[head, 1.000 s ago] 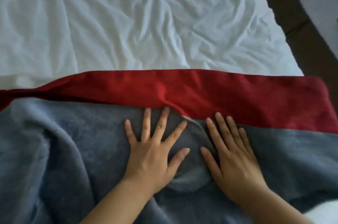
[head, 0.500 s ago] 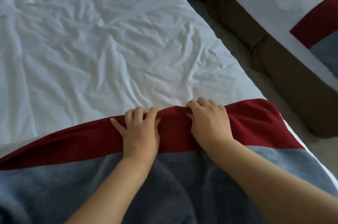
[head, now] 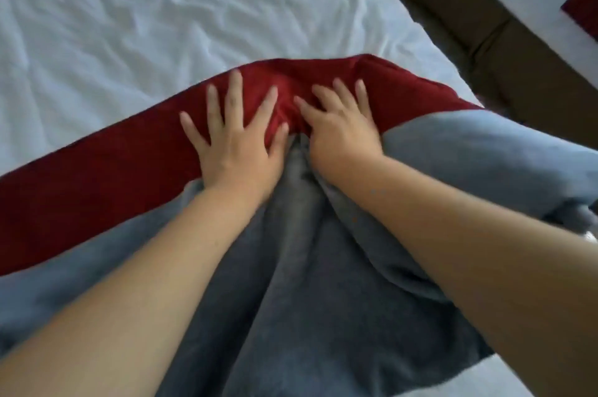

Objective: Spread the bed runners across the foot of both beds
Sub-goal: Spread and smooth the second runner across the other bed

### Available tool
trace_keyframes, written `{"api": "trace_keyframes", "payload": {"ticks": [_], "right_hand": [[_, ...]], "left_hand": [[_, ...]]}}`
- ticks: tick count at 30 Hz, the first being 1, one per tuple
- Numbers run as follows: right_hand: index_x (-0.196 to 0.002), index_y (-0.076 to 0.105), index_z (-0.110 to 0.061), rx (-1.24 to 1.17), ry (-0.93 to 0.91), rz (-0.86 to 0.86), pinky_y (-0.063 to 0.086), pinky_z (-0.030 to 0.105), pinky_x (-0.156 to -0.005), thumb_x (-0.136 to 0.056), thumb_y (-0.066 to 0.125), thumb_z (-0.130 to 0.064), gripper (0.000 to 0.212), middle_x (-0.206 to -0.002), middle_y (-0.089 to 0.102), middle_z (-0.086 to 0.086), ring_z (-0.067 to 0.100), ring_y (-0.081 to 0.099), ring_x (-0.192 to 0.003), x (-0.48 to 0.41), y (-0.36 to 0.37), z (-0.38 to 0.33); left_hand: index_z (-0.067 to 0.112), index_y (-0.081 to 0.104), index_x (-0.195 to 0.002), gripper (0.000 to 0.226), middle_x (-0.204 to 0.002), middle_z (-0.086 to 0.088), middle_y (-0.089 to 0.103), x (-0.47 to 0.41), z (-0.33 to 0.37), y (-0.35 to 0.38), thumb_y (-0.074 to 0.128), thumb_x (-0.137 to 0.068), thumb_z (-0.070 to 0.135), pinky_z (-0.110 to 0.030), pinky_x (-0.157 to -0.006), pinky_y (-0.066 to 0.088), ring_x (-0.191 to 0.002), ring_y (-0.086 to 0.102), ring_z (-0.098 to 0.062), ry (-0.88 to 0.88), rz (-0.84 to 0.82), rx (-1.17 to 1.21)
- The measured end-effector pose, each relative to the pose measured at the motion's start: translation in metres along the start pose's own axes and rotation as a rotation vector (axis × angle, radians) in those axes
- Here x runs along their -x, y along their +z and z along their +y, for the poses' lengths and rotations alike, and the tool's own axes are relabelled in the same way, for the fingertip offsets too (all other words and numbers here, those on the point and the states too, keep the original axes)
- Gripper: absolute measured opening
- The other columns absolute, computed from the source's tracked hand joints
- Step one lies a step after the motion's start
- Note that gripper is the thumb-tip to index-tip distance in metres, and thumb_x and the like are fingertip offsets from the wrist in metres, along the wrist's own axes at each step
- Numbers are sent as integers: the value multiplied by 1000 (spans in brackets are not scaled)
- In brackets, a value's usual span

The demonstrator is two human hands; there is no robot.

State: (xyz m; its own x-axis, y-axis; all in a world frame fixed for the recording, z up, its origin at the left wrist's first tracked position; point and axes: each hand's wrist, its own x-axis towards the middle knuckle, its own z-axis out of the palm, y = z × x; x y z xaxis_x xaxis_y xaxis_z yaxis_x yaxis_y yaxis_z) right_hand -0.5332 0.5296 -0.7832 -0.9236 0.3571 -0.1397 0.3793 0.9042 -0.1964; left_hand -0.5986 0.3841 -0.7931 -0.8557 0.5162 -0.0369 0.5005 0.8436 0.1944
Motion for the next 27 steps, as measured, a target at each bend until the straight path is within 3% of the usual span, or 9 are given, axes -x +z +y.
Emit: {"api": "trace_keyframes", "payload": {"ticks": [1,3,6,10,13,17,21,24,27], "right_hand": [[-160,20,-34,13,10,-69,-5,44,-126,-99,40,-27,65,-169,15,3,28,5,-156,20,14,3],[-162,12,-34,-19,-4,-65,-6,42,-126,-101,34,-28,64,-171,4,-2,23,-4,-157,48,29,9],[-161,18,-30,-74,-8,-64,-4,38,-126,-106,24,-38,57,-170,8,0,20,1,-157,80,27,14],[-162,16,-24,-33,-31,-117,-3,41,-127,-105,10,-54,65,-170,12,2,20,4,-157,139,19,17],[-161,23,-17,14,-47,-102,6,44,-127,-105,23,-53,67,-168,20,4,21,13,-156,188,27,20],[-159,30,-18,-30,-50,28,15,44,-125,-103,45,-40,61,-166,26,1,19,20,-155,252,45,30],[-159,28,-26,-92,-10,92,18,41,-123,-103,48,-42,62,-167,22,-9,15,19,-154,299,50,50],[-160,25,-31,-90,83,90,16,44,-124,-101,46,-52,66,-167,18,-14,13,17,-155,320,51,69],[-161,22,-29,-79,164,118,12,48,-124,-98,46,-54,71,-168,16,-10,14,13,-156,331,50,87]], "left_hand": [[49,15,-159,58,-173,2,-2,22,-8,13,29,-103,60,-69,-121,-2,-158,-5,-32,41,-62,-11],[49,16,-159,59,-173,8,4,50,-23,28,21,-103,63,-66,-123,-2,-159,-2,-27,85,-90,-18],[47,18,-159,62,-172,9,7,54,-32,31,20,-100,66,-64,-123,-2,-159,0,-25,74,-82,-16],[44,11,-161,67,-173,7,0,60,-24,25,14,-98,67,-63,-124,-2,-159,-5,-28,60,-124,-21],[35,6,-163,75,-173,2,-1,94,-17,22,10,-97,70,-62,-125,2,-158,-4,-33,114,-194,-45],[16,18,-163,74,-172,-6,10,163,-5,20,16,-102,58,-68,-121,14,-157,8,-38,241,-241,-83],[6,14,-161,91,-172,-9,8,216,18,21,14,-99,73,-65,-123,13,-158,3,-39,313,-285,-24],[18,10,-164,91,-172,-12,1,234,56,22,25,-96,77,-64,-123,12,-156,0,-44,419,-282,59],[40,15,-162,76,-173,-7,1,231,107,27,37,-96,70,-80,-112,15,-152,-2,-55,629,-248,9]]}}
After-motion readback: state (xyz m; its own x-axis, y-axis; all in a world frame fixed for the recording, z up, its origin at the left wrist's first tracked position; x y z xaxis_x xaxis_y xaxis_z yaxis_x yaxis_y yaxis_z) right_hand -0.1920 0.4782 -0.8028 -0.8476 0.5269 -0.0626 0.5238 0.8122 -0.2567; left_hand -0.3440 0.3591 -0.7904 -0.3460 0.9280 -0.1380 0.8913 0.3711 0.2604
